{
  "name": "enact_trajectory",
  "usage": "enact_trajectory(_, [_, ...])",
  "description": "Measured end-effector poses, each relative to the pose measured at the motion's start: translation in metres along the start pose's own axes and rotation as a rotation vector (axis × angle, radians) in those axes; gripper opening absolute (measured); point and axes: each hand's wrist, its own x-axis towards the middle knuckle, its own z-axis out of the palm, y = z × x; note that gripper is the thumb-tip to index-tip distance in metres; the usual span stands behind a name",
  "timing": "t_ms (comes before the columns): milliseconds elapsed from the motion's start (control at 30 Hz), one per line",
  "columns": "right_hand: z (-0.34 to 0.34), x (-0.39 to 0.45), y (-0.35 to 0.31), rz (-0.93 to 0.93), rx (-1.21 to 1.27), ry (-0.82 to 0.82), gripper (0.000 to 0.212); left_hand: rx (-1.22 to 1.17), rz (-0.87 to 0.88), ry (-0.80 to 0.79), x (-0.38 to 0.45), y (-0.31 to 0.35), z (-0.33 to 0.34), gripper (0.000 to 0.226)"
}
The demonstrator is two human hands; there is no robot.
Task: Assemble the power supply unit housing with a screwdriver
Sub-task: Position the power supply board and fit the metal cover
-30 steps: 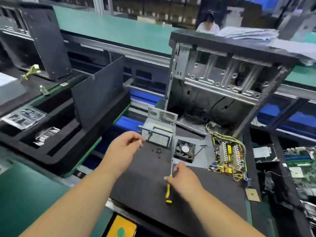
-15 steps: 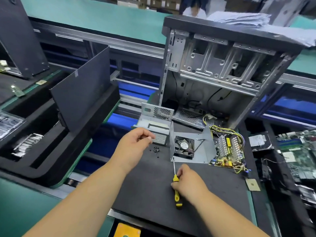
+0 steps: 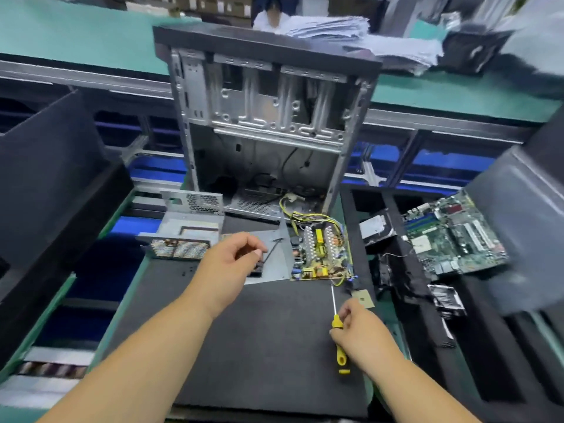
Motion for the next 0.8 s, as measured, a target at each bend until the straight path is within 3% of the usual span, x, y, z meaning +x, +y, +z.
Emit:
enact_trajectory(300, [-0.023,-0.001,0.051,0.093,-0.101,-0.001,0.025,0.037,-0.042,-0.029,-0.008,0.012,0.044,0.025])
enact_trajectory(800, [-0.021,0.017,0.055,-0.018,-0.113,-0.073,0.024,0.058,-0.069,0.009,-0.011,0.006,0.041,0.022])
